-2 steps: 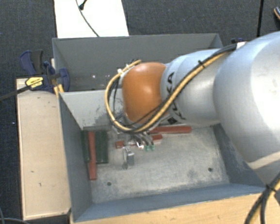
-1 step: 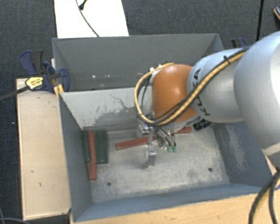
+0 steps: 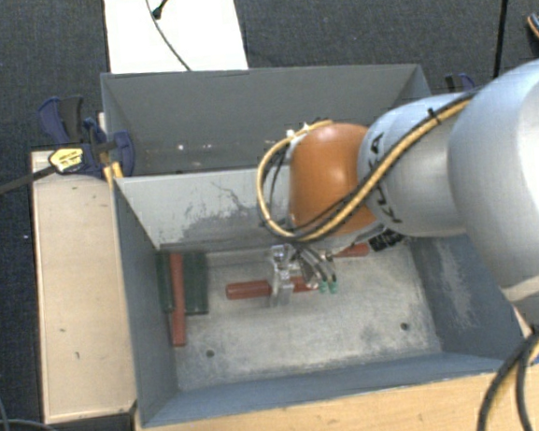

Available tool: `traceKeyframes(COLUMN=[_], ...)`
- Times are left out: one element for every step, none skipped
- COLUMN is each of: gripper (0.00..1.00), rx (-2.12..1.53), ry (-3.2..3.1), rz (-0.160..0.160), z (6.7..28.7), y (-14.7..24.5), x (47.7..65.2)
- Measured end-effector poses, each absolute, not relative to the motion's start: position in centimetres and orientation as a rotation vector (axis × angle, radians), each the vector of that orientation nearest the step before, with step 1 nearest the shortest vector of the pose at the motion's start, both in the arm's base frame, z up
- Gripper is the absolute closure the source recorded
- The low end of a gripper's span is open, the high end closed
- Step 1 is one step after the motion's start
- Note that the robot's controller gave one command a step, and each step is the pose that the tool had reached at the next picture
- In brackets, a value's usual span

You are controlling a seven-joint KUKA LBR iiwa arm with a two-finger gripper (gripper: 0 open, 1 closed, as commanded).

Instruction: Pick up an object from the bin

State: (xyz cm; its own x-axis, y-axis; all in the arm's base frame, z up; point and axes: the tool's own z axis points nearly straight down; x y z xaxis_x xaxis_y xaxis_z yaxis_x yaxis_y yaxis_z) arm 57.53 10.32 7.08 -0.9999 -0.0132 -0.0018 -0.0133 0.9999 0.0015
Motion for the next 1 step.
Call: traceKeyframes(gripper=[1.00], rx=[-0.031], ry=[3.130], rz=[0.003], z=[28.07], y=[11.14], x=[57.27])
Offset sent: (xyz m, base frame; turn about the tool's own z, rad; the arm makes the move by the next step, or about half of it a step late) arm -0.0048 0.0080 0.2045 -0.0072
